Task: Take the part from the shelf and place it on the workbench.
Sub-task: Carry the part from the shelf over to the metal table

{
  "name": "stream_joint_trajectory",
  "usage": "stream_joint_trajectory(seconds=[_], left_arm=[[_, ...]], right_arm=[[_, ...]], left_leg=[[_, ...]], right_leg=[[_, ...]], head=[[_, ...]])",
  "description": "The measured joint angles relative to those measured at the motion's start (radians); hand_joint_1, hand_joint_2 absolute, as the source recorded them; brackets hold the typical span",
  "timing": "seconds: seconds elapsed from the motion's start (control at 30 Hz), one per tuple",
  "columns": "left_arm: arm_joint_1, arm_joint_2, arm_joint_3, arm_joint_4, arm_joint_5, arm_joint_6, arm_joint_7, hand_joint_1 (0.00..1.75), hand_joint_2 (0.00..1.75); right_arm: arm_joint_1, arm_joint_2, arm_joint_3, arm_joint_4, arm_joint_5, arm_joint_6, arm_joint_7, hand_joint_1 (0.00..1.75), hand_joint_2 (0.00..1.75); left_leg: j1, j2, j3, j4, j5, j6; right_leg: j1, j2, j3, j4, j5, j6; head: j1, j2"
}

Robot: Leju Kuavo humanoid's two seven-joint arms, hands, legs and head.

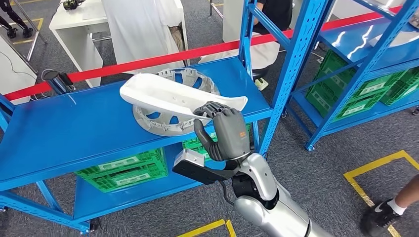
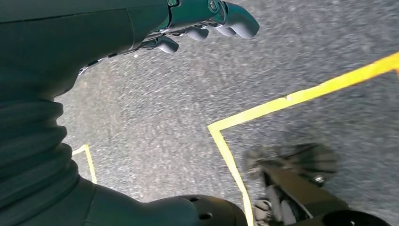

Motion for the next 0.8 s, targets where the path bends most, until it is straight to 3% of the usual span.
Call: stream_joint_trajectory(seconds=[0.03, 0.07, 0.1, 0.17, 0.2, 0.23, 0.3, 0.33, 0.4, 0.43, 0.47, 0.5, 0.53, 0.6, 0.63, 0.7, 0.73, 0.8], left_arm=[[0.001, 0.000, 0.000, 0.000, 0.000, 0.000, 0.000, 0.00, 1.75], [0.001, 0.000, 0.000, 0.000, 0.000, 0.000, 0.000, 0.00, 1.75], [0.001, 0.000, 0.000, 0.000, 0.001, 0.000, 0.000, 0.00, 1.75], [-0.001, 0.000, 0.000, -0.001, 0.005, 0.002, 0.000, 0.00, 1.75], [-0.002, 0.000, 0.000, -0.001, 0.007, 0.003, 0.000, 0.00, 1.75], [-0.002, 0.000, 0.000, -0.001, 0.009, 0.004, 0.000, 0.00, 1.75], [-0.001, -0.002, 0.000, -0.001, 0.009, 0.007, 0.003, 0.00, 1.75], [0.000, -0.002, 0.001, -0.001, 0.010, 0.008, 0.005, 0.00, 1.75], [0.000, -0.003, 0.001, 0.000, 0.010, 0.009, 0.008, 0.00, 1.75], [0.000, -0.003, 0.001, 0.000, 0.010, 0.010, 0.010, 0.00, 1.75], [0.000, -0.003, 0.001, 0.000, 0.010, 0.010, 0.012, 0.00, 1.75], [0.000, -0.004, 0.001, 0.000, 0.010, 0.010, 0.013, 0.00, 1.75], [0.000, -0.005, 0.001, 0.000, 0.010, 0.010, 0.014, 0.00, 1.75], [0.000, -0.007, 0.002, 0.000, 0.010, 0.010, 0.014, 0.00, 1.75], [-0.001, -0.007, 0.002, 0.000, 0.010, 0.010, 0.014, 0.00, 1.75], [-0.002, -0.008, 0.003, 0.000, 0.010, 0.010, 0.014, 0.00, 1.75], [-0.003, -0.008, 0.004, -0.001, 0.010, 0.011, 0.014, 0.00, 1.75], [-0.003, -0.007, 0.007, -0.001, 0.012, 0.012, 0.015, 0.00, 1.75]], right_arm=[[0.008, -0.003, -0.004, -0.006, 0.003, 0.000, 0.003, 1.75, 1.75], [0.015, -0.006, -0.008, -0.012, 0.006, 0.001, 0.006, 1.75, 1.75], [0.020, -0.008, -0.012, -0.019, 0.010, 0.004, 0.008, 1.75, 1.75], [0.026, -0.010, -0.017, -0.034, 0.020, 0.011, 0.015, 1.75, 1.75], [0.028, -0.010, -0.019, -0.041, 0.024, 0.015, 0.017, 1.75, 1.75], [0.031, -0.010, -0.021, -0.045, 0.027, 0.017, 0.018, 1.75, 1.75], [0.040, -0.011, -0.025, -0.048, 0.030, 0.019, 0.018, 1.75, 1.75], [0.045, -0.012, -0.027, -0.049, 0.031, 0.020, 0.018, 1.75, 1.75], [0.051, -0.014, -0.030, -0.049, 0.033, 0.020, 0.018, 1.75, 1.75], [0.052, -0.014, -0.032, -0.049, 0.035, 0.021, 0.019, 1.75, 1.75], [0.052, -0.014, -0.032, -0.049, 0.037, 0.023, 0.019, 1.75, 1.75], [0.051, -0.014, -0.033, -0.049, 0.039, 0.026, 0.020, 1.75, 1.75], [0.051, -0.014, -0.033, -0.049, 0.041, 0.030, 0.021, 1.75, 1.75], [0.049, -0.013, -0.035, -0.049, 0.045, 0.037, 0.021, 1.75, 1.75], [0.046, -0.012, -0.035, -0.049, 0.047, 0.039, 0.021, 1.75, 1.75], [0.037, -0.009, -0.037, -0.049, 0.049, 0.043, 0.021, 1.75, 1.75], [0.033, -0.007, -0.039, -0.049, 0.052, 0.045, 0.020, 1.75, 1.75], [0.030, -0.002, -0.040, -0.048, 0.057, 0.052, 0.018, 1.75, 1.75]], left_leg=[[0.001, 0.000, 0.018, 0.012, 0.022, -0.001], [0.002, 0.000, 0.054, -0.014, 0.051, -0.001], [0.002, 0.000, 0.108, -0.072, 0.071, 0.000], [-0.002, -0.002, 0.223, -0.227, 0.055, 0.009], [-0.005, -0.004, 0.255, -0.280, 0.039, 0.016], [-0.009, -0.005, 0.267, -0.307, 0.029, 0.025], [-0.010, -0.002, 0.252, -0.312, 0.044, 0.045], [-0.010, 0.001, 0.242, -0.313, 0.055, 0.056], [-0.009, 0.006, 0.215, -0.314, 0.080, 0.071], [-0.009, 0.007, 0.197, -0.312, 0.093, 0.074], [-0.011, 0.007, 0.178, -0.309, 0.107, 0.075], [-0.012, 0.008, 0.158, -0.304, 0.121, 0.075], [-0.012, 0.008, 0.136, -0.299, 0.133, 0.074], [-0.012, 0.008, 0.097, -0.286, 0.155, 0.070], [-0.013, 0.008, 0.080, -0.278, 0.163, 0.066], [-0.015, 0.007, 0.061, -0.266, 0.180, 0.056], [-0.015, 0.007, 0.057, -0.266, 0.190, 0.049], [-0.012, 0.007, 0.055, -0.271, 0.208, 0.036]], right_leg=[[0.000, -0.001, -0.017, 0.002, 0.012, 0.003], [-0.001, -0.002, -0.033, 0.005, 0.024, 0.006], [-0.002, -0.002, -0.047, 0.008, 0.035, 0.010], [-0.001, -0.002, -0.066, 0.013, 0.053, 0.020], [-0.001, -0.002, -0.069, 0.013, 0.062, 0.025], [-0.002, -0.003, -0.071, 0.011, 0.072, 0.032], [-0.005, -0.003, -0.076, 0.010, 0.081, 0.045], [-0.007, -0.001, -0.084, 0.024, 0.061, 0.051], [-0.009, 0.002, -0.113, 0.107, -0.033, 0.060], [-0.009, 0.002, -0.130, 0.172, -0.086, 0.063], [-0.009, 0.002, -0.142, 0.237, -0.120, 0.065], [-0.009, 0.002, -0.144, 0.286, -0.128, 0.065], [-0.008, 0.002, -0.132, 0.306, -0.113, 0.065], [-0.007, 0.002, -0.056, 0.245, -0.054, 0.060], [-0.005, 0.002, -0.002, 0.176, -0.050, 0.056], [0.000, 0.002, 0.081, 0.051, -0.080, 0.046], [0.003, 0.002, 0.096, 0.018, -0.096, 0.040], [0.004, 0.000, 0.089, 0.007, -0.087, 0.026]], head=[[0.000, 0.000], [0.000, 0.000], [0.000, 0.000], [0.001, 0.000], [0.000, 0.000], [0.000, 0.000], [-0.001, 0.000], [0.000, 0.000], [0.000, 0.000], [0.001, 0.000], [0.001, 0.000], [0.002, 0.000], [0.002, 0.000], [0.002, 0.000], [0.002, 0.000], [0.001, 0.000], [0.001, 0.000], [0.001, 0.000]])
